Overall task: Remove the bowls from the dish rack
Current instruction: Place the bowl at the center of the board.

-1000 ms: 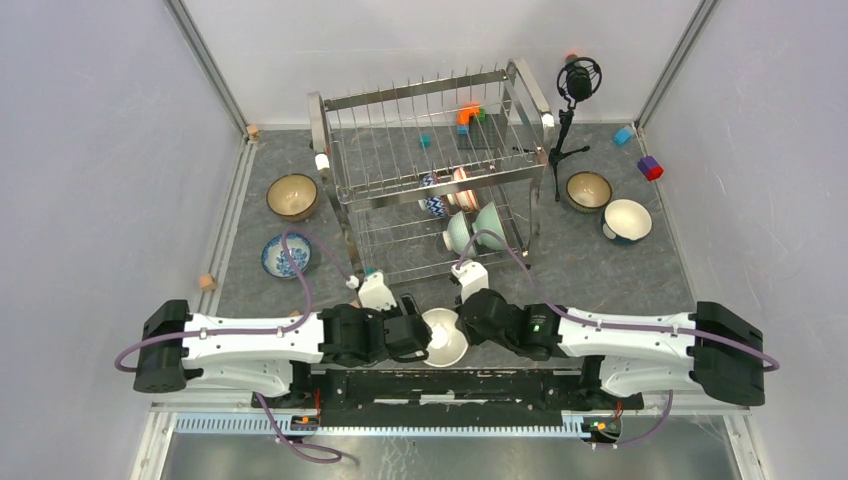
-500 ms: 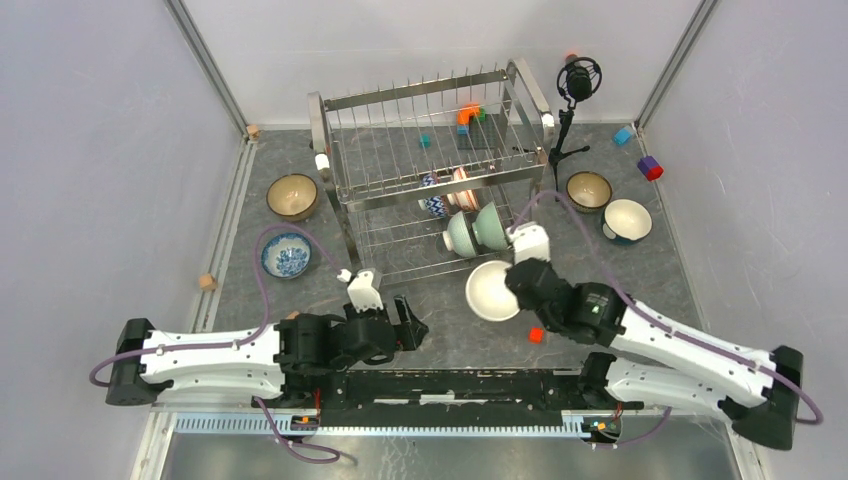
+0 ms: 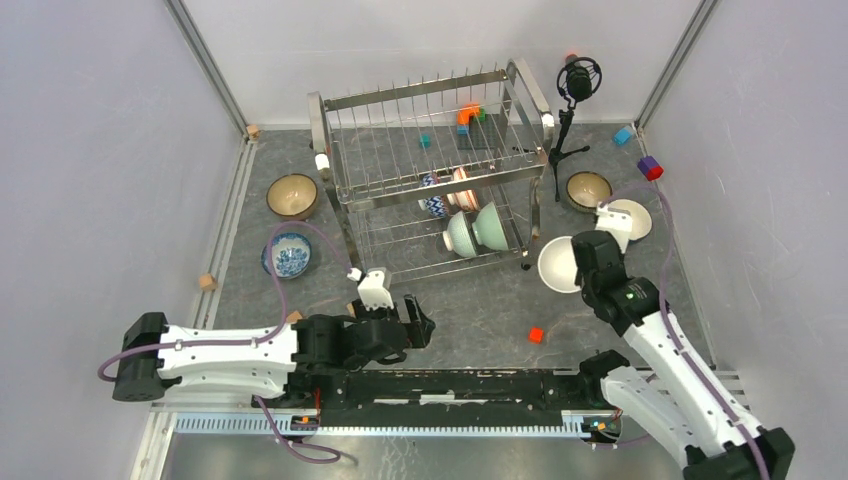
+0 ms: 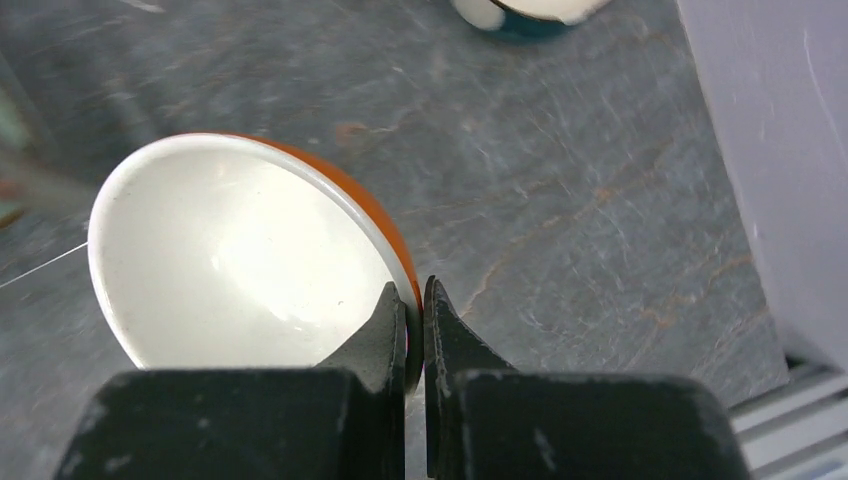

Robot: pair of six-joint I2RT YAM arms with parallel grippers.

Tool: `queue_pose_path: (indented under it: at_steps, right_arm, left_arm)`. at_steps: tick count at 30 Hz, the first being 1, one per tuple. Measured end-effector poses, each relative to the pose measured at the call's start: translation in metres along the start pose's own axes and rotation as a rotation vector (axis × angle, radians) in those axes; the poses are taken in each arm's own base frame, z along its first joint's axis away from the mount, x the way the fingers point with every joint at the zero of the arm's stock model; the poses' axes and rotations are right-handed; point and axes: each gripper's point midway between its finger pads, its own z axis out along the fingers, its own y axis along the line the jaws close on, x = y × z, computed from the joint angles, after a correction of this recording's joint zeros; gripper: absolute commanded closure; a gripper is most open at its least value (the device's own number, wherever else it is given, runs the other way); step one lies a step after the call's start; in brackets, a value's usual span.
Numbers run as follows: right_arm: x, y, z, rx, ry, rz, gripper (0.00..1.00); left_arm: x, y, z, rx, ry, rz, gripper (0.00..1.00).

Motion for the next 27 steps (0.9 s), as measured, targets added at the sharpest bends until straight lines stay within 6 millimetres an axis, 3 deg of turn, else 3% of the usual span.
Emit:
queue_pose_path:
  at_steps: [6,15,21,27]
  right_arm:
    - [0.035,-0.049,0.039,0.180,0.103,0.182,1.00]
    - [0.075,-0.063,0.079,0.247,0.160,0.529,1.00]
    - [0.071,-0.073,0.094,0.291,0.132,0.715,1.00]
    - [0.072,-0.094,0.102,0.371,0.151,0.793,1.00]
  left_arm:
    - [0.005,-0.001,0.006,-0.012,0.006,0.010,0.00]
    - [0.008,-0.012,0.013,0.024,-0.001,-0.017,0.00]
    - [0.013,-0.014,0.019,0.022,0.005,-0.011,0.00]
    - [0.020,-0.013,0.023,0.023,0.021,0.002,0.00]
